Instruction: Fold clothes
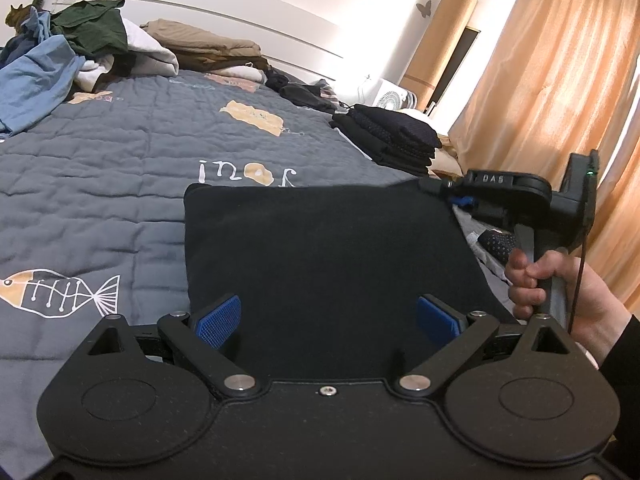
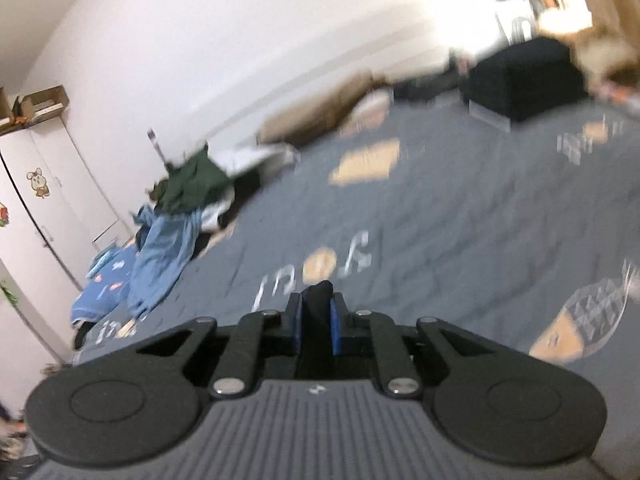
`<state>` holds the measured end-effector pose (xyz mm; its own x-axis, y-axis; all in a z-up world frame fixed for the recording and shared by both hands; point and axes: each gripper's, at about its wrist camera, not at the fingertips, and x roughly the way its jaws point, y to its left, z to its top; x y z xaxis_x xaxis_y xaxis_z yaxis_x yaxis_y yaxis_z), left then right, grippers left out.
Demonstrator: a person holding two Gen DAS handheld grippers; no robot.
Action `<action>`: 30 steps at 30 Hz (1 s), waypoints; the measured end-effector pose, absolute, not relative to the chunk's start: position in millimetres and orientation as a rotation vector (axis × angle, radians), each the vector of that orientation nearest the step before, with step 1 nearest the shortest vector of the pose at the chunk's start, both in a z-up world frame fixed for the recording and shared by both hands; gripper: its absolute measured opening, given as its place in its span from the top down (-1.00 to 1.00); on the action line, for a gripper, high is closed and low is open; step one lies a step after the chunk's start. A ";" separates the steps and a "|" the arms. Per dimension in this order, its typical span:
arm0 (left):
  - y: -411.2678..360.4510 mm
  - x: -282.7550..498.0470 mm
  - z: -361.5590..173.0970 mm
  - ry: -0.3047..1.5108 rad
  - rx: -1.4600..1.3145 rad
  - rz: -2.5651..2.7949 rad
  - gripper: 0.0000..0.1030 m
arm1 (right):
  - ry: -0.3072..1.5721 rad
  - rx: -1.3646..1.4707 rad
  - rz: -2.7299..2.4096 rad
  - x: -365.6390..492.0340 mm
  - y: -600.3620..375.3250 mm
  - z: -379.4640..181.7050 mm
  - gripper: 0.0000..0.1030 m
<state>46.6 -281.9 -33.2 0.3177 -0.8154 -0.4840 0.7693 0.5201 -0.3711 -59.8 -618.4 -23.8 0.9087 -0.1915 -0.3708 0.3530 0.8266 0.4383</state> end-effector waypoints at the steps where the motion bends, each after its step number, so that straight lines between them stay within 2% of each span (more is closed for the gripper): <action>1: -281.4 46.6 -33.1 0.681 -0.077 -1.043 -0.84 | 0.306 0.487 -0.294 -58.3 -614.2 -23.0 0.74; 4: -281.0 46.1 -32.4 0.679 -0.082 -1.045 -0.84 | 0.278 0.396 -0.294 -52.4 -603.4 -22.8 0.73; 8: -281.1 45.2 -31.2 0.678 -0.082 -1.045 -0.84 | 0.418 0.456 -0.316 -34.9 -611.1 -42.2 0.65; 10: -280.4 44.3 -29.5 0.672 -0.081 -1.047 -0.84 | 0.509 0.519 -0.332 -32.9 -620.9 -43.3 0.52; 12: -279.5 44.1 -27.9 0.668 -0.085 -1.049 -0.84 | 0.567 0.589 -0.322 -37.7 -629.9 -42.3 0.20; 13: -279.4 44.3 -27.4 0.668 -0.088 -1.049 -0.84 | 0.590 0.616 -0.311 -41.1 -633.0 -41.5 0.15; 15: -278.9 44.2 -27.8 0.668 -0.089 -1.052 -0.84 | 0.643 0.647 -0.290 -46.7 -636.8 -39.8 -0.08; 17: -279.8 43.8 -28.1 0.668 -0.082 -1.054 -0.84 | 0.679 0.656 -0.274 -52.7 -636.8 -38.8 -0.16; 30: -288.3 36.1 -30.2 0.665 -0.043 -1.075 -0.87 | 0.801 0.595 -0.126 -70.6 -592.1 -42.9 -0.19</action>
